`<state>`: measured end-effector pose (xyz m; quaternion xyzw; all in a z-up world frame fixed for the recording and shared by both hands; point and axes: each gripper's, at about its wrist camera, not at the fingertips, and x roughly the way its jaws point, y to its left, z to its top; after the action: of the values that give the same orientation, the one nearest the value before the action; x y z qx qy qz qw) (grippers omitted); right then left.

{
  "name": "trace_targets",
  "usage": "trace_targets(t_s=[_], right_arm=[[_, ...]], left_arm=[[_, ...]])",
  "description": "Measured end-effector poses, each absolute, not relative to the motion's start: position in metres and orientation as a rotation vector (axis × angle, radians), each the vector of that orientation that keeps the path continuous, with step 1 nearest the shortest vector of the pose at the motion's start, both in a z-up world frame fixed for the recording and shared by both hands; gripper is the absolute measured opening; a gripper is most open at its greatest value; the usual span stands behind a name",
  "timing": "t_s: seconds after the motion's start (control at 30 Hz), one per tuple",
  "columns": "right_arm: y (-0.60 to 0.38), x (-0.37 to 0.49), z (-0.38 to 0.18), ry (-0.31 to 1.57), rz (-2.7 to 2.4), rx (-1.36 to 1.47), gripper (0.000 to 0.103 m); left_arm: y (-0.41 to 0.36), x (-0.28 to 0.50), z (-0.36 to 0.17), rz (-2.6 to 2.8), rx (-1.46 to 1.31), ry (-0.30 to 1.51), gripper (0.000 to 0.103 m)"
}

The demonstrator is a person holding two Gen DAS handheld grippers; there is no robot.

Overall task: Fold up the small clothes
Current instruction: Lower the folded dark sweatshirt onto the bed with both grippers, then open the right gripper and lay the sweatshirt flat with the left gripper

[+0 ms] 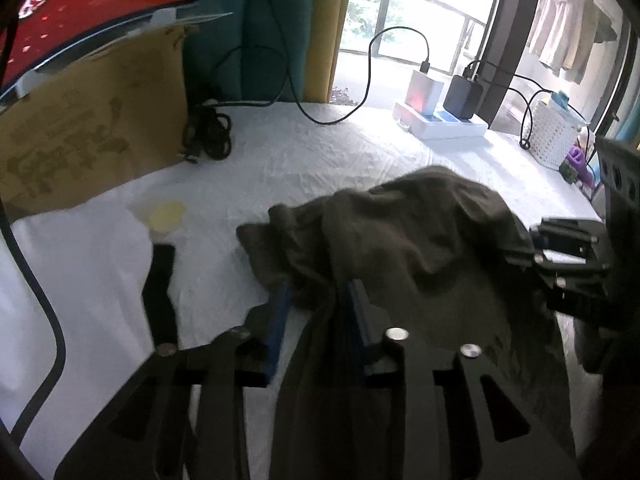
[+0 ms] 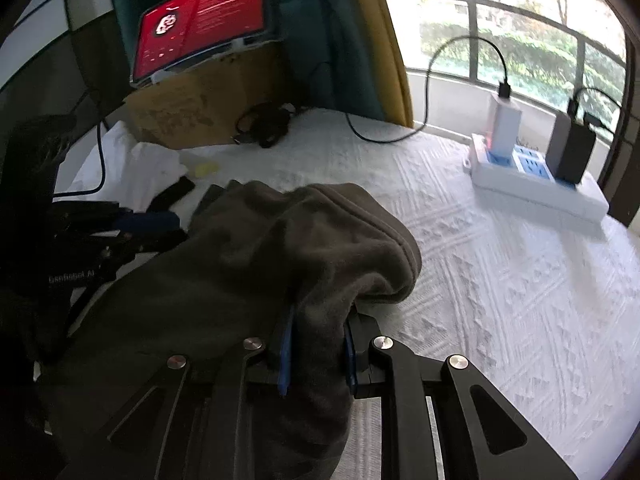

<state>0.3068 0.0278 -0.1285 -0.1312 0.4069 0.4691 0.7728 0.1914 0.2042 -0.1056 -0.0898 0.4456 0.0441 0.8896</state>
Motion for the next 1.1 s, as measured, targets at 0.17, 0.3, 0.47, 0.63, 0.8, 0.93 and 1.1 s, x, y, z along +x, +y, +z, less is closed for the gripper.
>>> trace_targets(t_s=[0.17,0.3,0.47,0.63,0.8,0.93,1.1], right_arm=[[0.013,0.319,-0.126,0.895,0.963,-0.221,0.050],[0.008,0.330,-0.127,0.924,0.977,-0.190,0.058],[0.021,0.336,-0.127,0.908,1.007,-0.164,0.037],[0.037,0.322,-0.110,0.807,1.006,-0.228,0.034],[0.041,0.327,-0.123,0.820,0.931,-0.312,0.035],[0.036,0.328,-0.128,0.810,0.884,-0.339,0.051],[0.025,0.330,-0.125,0.805,0.822,-0.343,0.058]], left_arm=[[0.206,0.211,-0.118,0.054,-0.160,0.963,0.044],[0.194,0.211,-0.119,-0.002,-0.089,0.929,0.010],[0.192,0.198,-0.105,0.081,-0.012,0.889,0.007],[0.196,0.184,-0.080,0.131,0.024,0.842,0.007],[0.204,0.194,-0.105,0.149,0.022,0.912,0.013],[0.208,0.199,-0.114,0.178,-0.015,0.923,0.014],[0.205,0.187,-0.099,0.182,-0.026,0.891,0.015]])
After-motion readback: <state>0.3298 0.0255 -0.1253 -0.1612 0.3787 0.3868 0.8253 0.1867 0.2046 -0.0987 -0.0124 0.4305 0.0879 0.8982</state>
